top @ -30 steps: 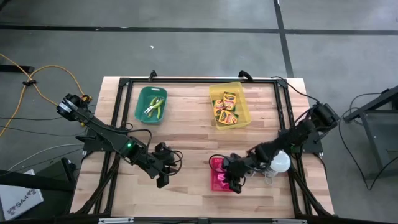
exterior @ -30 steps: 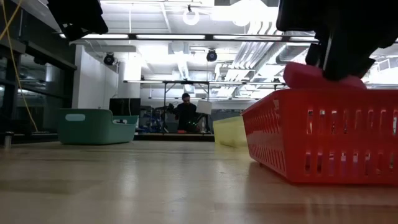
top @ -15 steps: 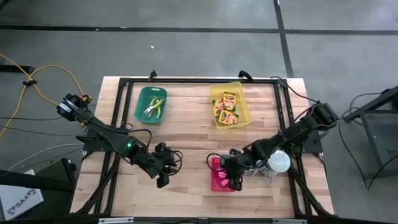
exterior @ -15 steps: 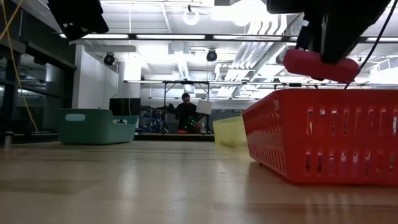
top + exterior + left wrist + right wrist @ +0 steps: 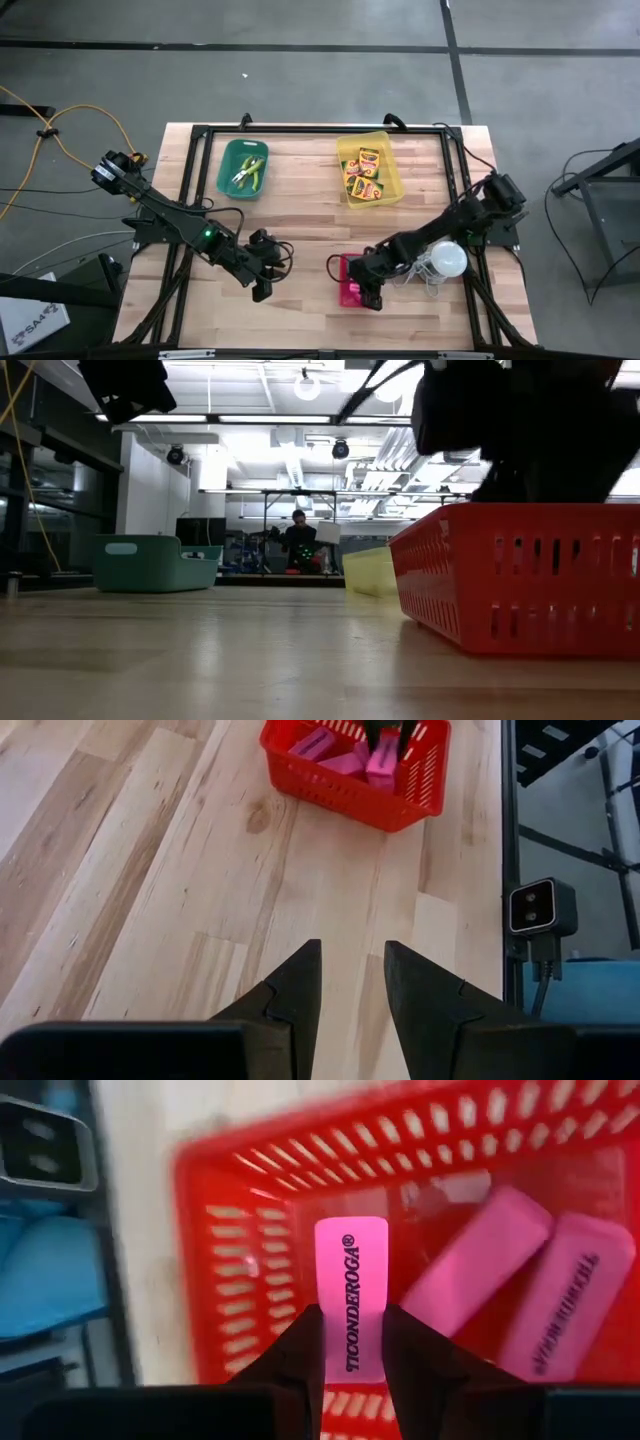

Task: Pick & Place School Supplies
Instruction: Put the pink eraser into the red bin

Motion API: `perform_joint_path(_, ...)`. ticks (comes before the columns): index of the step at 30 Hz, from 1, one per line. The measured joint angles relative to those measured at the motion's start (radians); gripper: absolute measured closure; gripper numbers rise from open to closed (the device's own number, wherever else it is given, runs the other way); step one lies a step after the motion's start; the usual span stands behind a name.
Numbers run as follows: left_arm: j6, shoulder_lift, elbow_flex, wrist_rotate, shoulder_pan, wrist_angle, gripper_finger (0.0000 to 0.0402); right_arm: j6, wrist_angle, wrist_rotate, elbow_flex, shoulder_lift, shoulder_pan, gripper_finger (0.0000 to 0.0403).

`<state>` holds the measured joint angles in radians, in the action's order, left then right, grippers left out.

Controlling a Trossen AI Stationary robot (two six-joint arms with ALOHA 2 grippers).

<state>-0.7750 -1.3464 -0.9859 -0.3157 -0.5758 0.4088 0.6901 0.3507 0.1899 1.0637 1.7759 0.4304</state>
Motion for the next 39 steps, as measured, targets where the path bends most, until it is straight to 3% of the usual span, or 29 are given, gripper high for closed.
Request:
perform_joint_path(15,-0.003,0.0,0.0,0.001,0.0,-0.007,0.0293,-0.024,-0.014,-0.004,0.005,0.029,-0.001,0.0328)
perform_joint_path(25,-0.003,0.0,0.0,0.003,0.0,-0.006,0.0293,-0.022,-0.027,-0.007,0.005,0.029,-0.001,0.0294)
perform_joint_path(39,-0.003,0.0,0.0,0.003,0.0,-0.006,0.0293,-0.014,-0.027,0.007,0.005,0.029,-0.008,0.0302)
